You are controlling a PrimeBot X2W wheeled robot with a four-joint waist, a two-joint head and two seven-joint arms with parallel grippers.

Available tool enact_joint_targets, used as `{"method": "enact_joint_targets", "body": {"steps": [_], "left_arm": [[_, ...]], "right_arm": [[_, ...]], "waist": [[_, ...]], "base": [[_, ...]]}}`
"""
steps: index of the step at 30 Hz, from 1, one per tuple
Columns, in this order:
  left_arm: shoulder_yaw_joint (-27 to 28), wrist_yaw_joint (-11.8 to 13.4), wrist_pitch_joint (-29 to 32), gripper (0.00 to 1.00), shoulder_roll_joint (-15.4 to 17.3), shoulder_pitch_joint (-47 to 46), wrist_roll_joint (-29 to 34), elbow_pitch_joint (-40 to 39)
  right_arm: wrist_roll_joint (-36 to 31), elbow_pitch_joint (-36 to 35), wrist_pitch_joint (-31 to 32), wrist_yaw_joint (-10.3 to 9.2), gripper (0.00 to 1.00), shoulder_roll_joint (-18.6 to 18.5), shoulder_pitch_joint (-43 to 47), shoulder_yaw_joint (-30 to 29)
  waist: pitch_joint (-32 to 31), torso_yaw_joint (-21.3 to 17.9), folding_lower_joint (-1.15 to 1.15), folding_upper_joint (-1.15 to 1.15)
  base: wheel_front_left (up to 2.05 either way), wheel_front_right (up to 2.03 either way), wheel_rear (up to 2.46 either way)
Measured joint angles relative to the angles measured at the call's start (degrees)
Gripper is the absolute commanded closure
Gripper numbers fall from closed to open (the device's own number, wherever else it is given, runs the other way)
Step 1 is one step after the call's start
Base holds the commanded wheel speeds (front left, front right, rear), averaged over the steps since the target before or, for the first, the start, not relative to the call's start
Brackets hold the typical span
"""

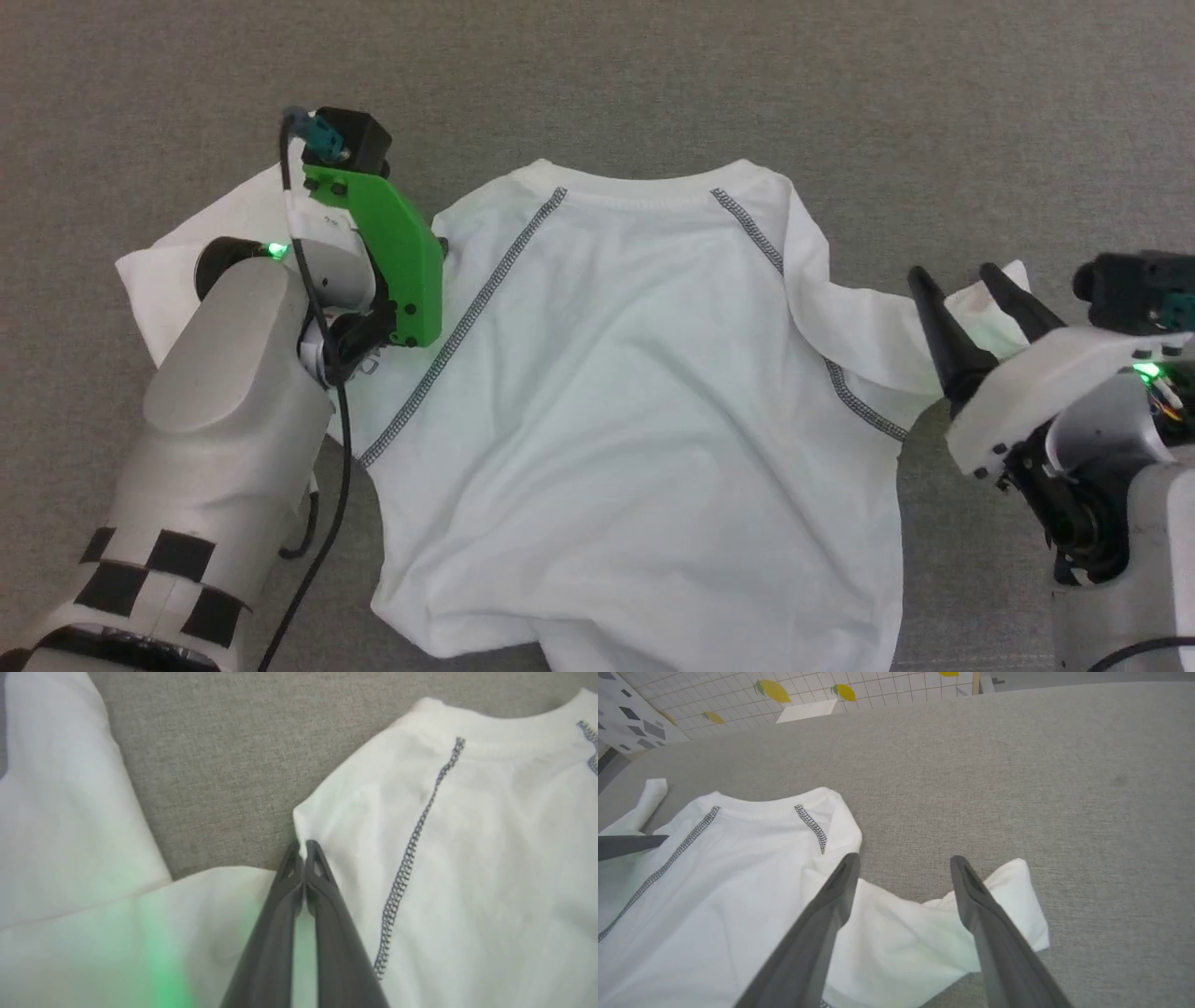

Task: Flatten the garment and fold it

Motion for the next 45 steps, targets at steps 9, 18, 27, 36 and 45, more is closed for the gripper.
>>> {"method": "enact_joint_targets", "body": {"steps": [9,18,27,36,45], "left_arm": [[1.79,0.60,0.35,1.00,1.89,1.57,-2.27,-6.15],[1.68,1.49,0.93,1.00,2.64,1.34,-2.25,-9.92],[1.70,1.60,1.15,1.00,2.90,1.38,-2.54,-10.06],[3.69,0.54,-2.64,1.00,2.41,1.59,-6.48,-10.98],[5.61,-0.01,-4.89,1.00,3.81,-5.76,-7.26,-14.32]], "right_arm": [[-7.57,9.42,17.12,0.00,0.00,-0.51,-15.92,9.48],[-10.90,23.01,19.81,0.00,0.00,0.00,-23.92,14.55],[-8.51,25.52,17.69,0.01,1.00,0.36,-25.69,14.01],[-0.97,23.23,15.19,0.01,1.00,-0.19,-25.72,11.21],[7.51,16.35,21.63,0.00,1.00,-3.36,-33.42,6.69]], "waist": [[2.07,0.62,0.00,0.00],[4.85,0.72,0.00,0.00],[4.21,0.33,0.00,0.00],[0.15,0.18,0.00,0.00],[-5.09,0.27,0.00,0.00]], "base": [[0.00,0.00,0.00],[0.00,0.00,0.00],[0.00,0.00,0.00],[0.00,0.00,0.00],[0.00,0.00,0.00]]}}
